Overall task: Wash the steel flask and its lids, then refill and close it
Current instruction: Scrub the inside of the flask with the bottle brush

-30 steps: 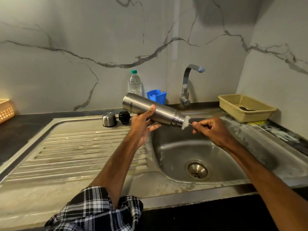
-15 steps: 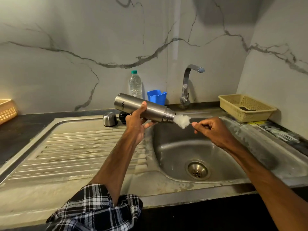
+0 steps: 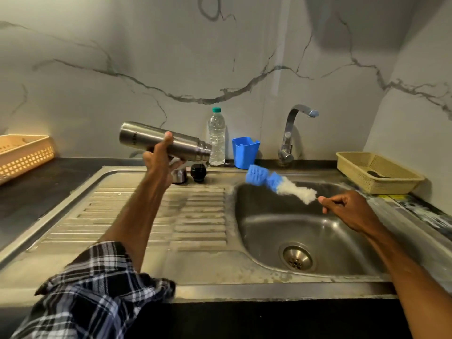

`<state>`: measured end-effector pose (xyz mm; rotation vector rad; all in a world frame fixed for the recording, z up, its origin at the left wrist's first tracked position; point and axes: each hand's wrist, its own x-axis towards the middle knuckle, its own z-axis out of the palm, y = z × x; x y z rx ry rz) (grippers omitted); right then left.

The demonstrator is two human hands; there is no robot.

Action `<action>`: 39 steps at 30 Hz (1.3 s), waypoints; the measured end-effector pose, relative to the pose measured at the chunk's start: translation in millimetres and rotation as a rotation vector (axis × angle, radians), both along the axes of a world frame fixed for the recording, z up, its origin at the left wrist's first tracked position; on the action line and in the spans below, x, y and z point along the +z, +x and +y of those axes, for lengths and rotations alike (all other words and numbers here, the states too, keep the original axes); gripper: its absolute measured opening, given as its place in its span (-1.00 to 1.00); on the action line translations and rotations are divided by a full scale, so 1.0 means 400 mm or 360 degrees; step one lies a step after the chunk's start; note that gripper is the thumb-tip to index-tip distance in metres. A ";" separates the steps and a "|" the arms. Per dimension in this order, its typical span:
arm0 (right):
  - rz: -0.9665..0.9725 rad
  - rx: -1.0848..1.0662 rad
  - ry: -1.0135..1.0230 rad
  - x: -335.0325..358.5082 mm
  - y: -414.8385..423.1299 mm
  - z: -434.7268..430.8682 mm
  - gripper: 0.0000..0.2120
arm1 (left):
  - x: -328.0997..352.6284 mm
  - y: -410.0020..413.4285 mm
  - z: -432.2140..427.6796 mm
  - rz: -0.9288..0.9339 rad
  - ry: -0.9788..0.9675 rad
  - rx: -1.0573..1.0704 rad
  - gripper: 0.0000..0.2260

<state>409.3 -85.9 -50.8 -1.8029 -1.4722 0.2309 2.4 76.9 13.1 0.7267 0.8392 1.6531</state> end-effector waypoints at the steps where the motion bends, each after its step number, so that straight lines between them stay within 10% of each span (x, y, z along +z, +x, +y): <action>1: 0.0022 -0.0039 -0.0007 0.001 -0.002 0.002 -0.66 | 0.014 -0.027 0.003 0.0024 0.0018 0.0032 -0.46; 18: -0.0207 0.0051 -0.0142 -0.007 -0.060 0.027 -0.68 | -0.075 0.144 -0.080 0.0139 -0.0008 -0.0251 -0.42; 39: -0.0101 -0.0203 0.0416 0.072 -0.184 0.044 -0.86 | -0.089 0.129 -0.115 0.0157 0.0017 -0.0251 -0.70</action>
